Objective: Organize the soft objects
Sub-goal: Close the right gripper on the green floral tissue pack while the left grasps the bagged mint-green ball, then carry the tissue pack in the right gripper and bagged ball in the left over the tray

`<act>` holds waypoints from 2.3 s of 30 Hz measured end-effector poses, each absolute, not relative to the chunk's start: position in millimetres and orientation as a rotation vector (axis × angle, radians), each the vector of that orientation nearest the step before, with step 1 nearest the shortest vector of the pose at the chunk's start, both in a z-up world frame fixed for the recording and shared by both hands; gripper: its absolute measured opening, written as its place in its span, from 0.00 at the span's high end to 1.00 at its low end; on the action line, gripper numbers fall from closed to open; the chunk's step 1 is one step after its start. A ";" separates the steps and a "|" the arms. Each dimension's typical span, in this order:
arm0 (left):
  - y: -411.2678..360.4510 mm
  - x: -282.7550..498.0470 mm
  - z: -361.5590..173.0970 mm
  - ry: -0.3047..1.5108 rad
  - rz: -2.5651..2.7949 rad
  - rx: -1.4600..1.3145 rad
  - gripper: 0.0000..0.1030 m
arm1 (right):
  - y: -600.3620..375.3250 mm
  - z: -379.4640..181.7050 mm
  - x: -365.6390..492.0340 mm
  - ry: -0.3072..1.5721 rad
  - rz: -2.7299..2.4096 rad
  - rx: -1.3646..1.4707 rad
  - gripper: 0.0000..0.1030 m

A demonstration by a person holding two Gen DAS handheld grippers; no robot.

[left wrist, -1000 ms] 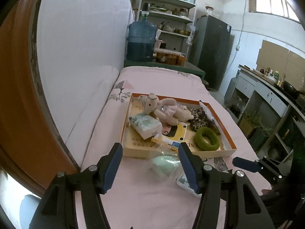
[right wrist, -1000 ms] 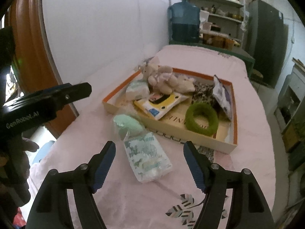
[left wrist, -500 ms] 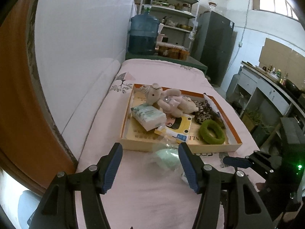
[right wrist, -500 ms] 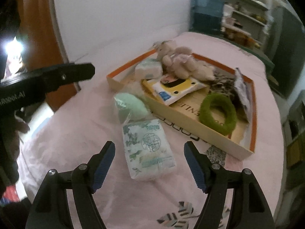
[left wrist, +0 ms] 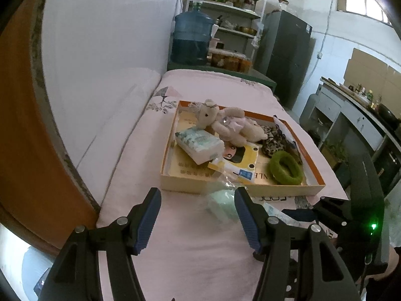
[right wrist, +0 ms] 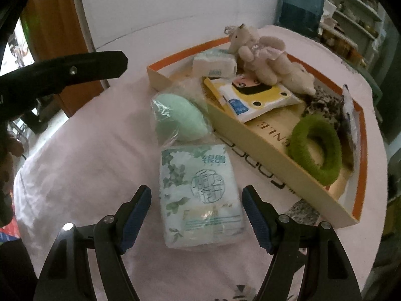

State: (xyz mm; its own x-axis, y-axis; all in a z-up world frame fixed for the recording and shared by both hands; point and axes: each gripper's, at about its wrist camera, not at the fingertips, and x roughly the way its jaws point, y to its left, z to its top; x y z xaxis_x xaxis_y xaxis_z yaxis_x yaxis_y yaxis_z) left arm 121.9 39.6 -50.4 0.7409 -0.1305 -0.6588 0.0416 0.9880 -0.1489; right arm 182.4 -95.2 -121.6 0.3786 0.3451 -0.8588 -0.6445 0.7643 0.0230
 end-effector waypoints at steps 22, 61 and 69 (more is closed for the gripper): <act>16.0 163.2 -98.5 0.849 -0.305 -0.052 0.41 | -157.8 -109.5 144.8 0.968 0.461 -0.009 0.49; 7.8 144.7 -52.7 0.740 -0.220 -0.066 0.53 | -154.5 -75.8 151.1 0.878 0.377 0.036 0.49; 10.2 151.3 -27.4 0.678 -0.107 -0.058 0.53 | -158.3 -53.9 164.0 0.827 0.336 0.088 0.49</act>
